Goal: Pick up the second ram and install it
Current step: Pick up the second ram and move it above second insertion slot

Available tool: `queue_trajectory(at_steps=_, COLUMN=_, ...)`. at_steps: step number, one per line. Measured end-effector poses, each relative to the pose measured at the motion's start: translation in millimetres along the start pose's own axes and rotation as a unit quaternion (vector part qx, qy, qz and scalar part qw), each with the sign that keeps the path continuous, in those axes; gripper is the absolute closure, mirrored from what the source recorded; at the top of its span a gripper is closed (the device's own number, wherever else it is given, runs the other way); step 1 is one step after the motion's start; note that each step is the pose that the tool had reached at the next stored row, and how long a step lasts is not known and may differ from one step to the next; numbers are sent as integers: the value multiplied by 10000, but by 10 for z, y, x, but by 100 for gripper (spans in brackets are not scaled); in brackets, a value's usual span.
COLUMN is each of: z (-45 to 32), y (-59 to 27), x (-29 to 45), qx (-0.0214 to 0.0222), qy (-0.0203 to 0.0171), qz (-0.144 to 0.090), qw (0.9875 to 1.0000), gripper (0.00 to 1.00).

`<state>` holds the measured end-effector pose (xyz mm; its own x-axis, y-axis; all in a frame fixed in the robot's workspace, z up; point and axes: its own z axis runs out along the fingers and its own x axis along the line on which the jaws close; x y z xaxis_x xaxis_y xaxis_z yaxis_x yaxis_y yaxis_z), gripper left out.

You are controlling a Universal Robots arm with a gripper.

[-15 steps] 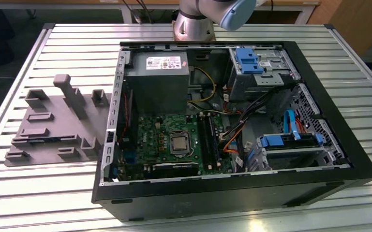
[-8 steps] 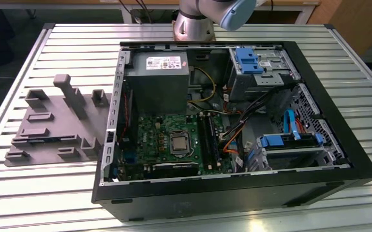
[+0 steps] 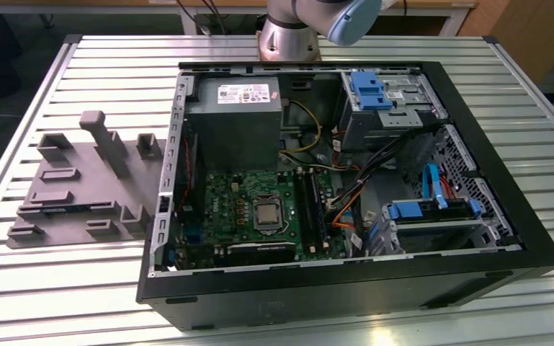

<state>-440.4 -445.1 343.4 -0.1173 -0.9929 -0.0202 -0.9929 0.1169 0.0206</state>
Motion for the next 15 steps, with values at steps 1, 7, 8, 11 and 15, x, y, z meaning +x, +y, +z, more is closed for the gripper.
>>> queue_trajectory(at_steps=1, z=4, y=-1, x=0, qx=1, qy=-1, qz=0, qw=10000, gripper=53)
queue_trajectory(at_steps=7, z=93, y=-10, x=1, qx=0, qy=-1, qz=0, qw=10000, gripper=53)
queue_trajectory(at_steps=8, z=111, y=-12, x=3, qx=0, qy=-1, qz=0, qw=10000, gripper=53)
queue_trajectory(at_steps=11, z=164, y=-19, x=18, qx=0, qy=-1, qz=0, qw=10000, gripper=53)
queue_trajectory(at_steps=15, z=237, y=-26, x=60, qx=0, qy=-1, qz=0, qw=10000, gripper=53)
